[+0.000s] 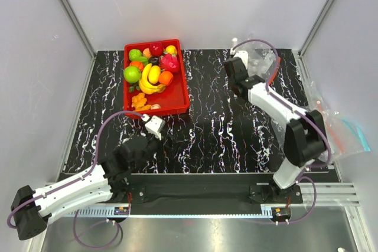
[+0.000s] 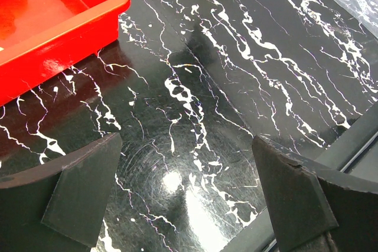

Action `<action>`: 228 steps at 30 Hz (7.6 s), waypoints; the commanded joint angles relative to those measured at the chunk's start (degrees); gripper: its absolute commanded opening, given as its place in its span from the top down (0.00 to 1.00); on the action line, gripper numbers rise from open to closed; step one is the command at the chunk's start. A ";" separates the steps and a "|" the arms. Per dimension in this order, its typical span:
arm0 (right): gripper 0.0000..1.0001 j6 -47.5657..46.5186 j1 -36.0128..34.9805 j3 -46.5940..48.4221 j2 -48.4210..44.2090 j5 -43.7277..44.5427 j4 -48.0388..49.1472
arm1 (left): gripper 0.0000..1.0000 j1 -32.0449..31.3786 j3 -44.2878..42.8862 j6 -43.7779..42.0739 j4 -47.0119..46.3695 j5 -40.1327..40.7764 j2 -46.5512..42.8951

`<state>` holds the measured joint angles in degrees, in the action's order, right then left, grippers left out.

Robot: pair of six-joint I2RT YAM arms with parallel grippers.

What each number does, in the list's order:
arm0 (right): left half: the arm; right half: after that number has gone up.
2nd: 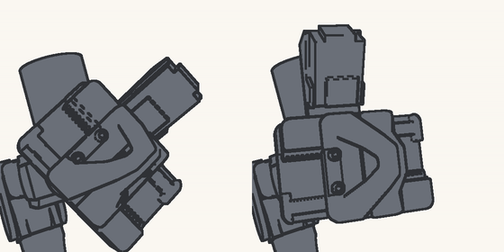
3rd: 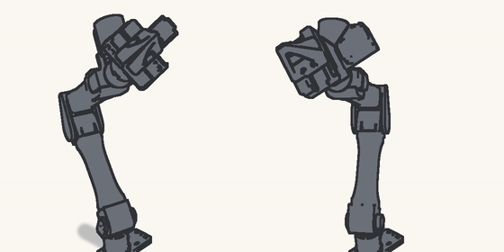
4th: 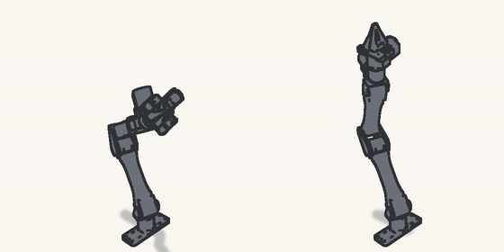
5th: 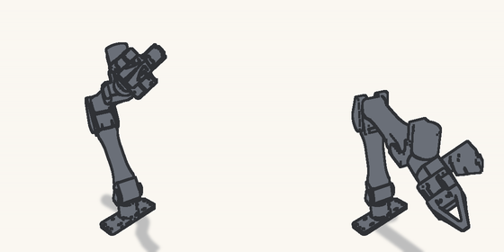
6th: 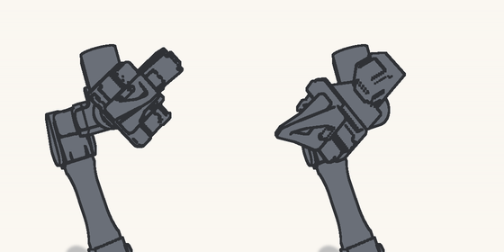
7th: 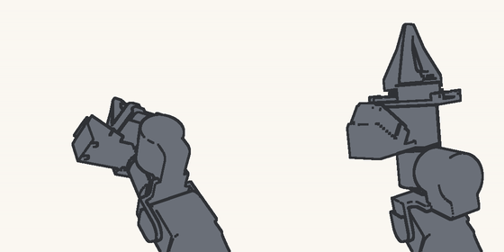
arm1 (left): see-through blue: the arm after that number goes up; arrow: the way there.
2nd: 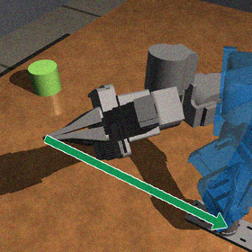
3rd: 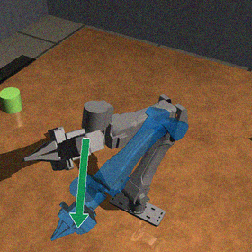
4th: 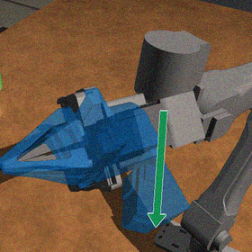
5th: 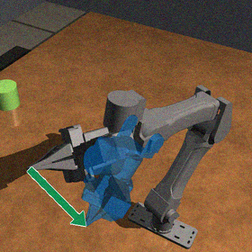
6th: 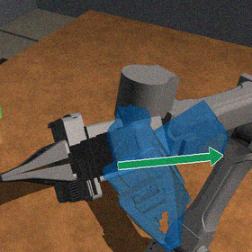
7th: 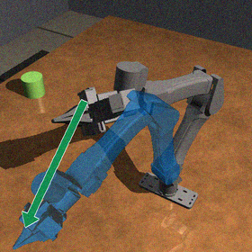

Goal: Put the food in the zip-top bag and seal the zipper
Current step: Move the zipper food storage bag to the center of the board, then pick up the zipper food storage bag at the center of the board, then open the zipper of the food storage bag.

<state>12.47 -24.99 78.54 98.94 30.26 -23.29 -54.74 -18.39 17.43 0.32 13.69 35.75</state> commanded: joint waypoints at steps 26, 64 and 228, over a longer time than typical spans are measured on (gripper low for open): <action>0.46 2.56 -15.08 -24.41 -29.69 -30.55 -3.87 | 0.01 -0.02 -3.05 -0.20 -3.39 0.90 2.49; 0.83 -3.24 -17.02 -18.16 -4.10 -17.16 -0.71 | 0.01 -0.02 -3.84 -0.38 -3.13 0.28 3.28; 0.60 19.08 -34.86 -24.05 -29.32 -8.55 -0.71 | 1.00 6.31 -10.79 27.83 -19.21 -14.48 24.54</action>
<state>30.87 -59.66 53.54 71.72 17.54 -23.66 -48.42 -28.03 47.00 -18.81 -1.87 60.23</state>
